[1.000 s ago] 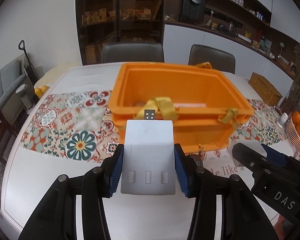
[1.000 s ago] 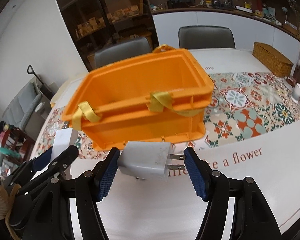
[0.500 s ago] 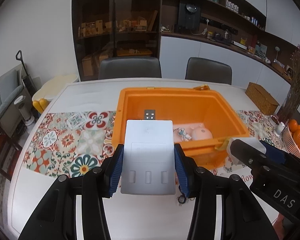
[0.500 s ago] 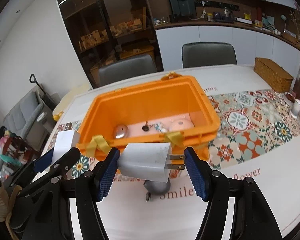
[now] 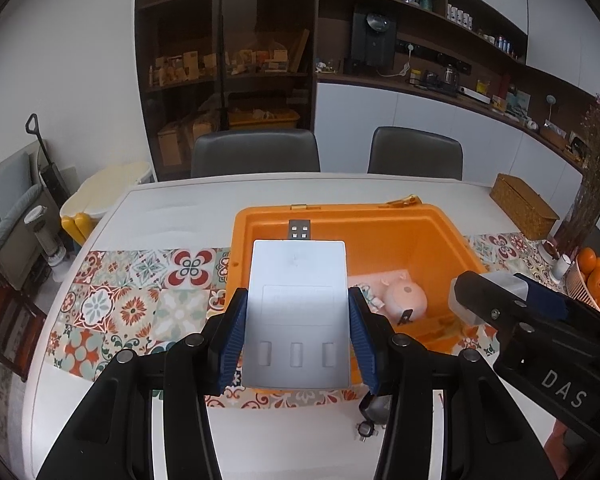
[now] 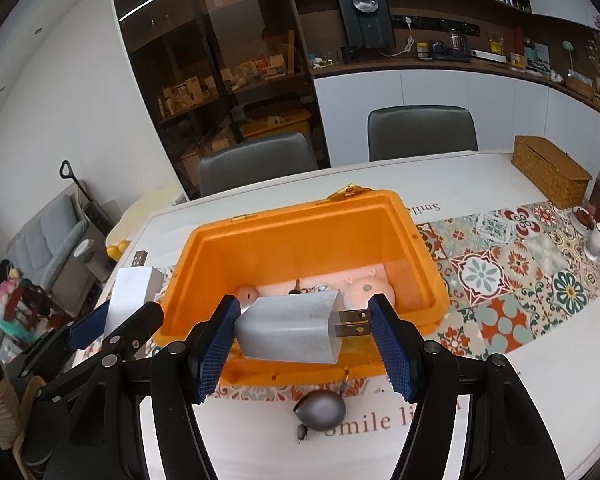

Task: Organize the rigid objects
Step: 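Open the left tool dropping the power bank while the right releases the plug into the crate, then withdraw both open tools from the crate back over the table, then move the right tool to the grey round case and close on it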

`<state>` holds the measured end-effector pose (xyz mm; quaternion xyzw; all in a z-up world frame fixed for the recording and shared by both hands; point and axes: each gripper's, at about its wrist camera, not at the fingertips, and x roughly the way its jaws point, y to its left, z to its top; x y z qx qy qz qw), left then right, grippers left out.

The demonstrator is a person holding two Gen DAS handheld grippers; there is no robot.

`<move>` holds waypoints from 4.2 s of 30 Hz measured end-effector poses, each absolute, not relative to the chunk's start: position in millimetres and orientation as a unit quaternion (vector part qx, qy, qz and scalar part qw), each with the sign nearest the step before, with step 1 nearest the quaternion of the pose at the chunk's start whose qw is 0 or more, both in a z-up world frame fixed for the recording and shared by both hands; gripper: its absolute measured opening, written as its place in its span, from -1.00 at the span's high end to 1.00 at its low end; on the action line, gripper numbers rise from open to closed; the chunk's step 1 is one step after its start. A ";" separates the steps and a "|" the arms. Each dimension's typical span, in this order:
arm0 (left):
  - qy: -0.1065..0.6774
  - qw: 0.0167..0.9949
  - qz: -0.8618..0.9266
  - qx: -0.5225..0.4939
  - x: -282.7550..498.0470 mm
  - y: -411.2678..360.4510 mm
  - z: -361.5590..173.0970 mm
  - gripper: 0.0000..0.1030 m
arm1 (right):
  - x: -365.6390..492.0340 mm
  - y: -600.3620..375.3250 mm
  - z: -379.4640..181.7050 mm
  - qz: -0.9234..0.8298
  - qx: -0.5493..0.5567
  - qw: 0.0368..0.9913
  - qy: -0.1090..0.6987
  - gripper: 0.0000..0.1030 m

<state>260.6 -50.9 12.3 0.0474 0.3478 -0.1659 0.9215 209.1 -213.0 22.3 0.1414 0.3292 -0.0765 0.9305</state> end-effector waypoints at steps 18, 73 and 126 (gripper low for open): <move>0.389 0.903 -0.176 0.051 323.7 -67.5 -1.5 0.07 | 285.7 -231.7 6.0 -0.090 0.140 0.902 0.399 -0.28; 0.452 0.888 -0.079 0.028 319.1 -19.2 -16.4 -0.79 | 277.9 -219.1 0.5 -0.143 0.098 0.892 0.418 -0.78; 0.504 0.864 -0.015 0.005 237.8 7.0 -83.3 -0.84 | 208.4 -199.8 -85.3 -0.018 0.164 0.879 0.448 -0.77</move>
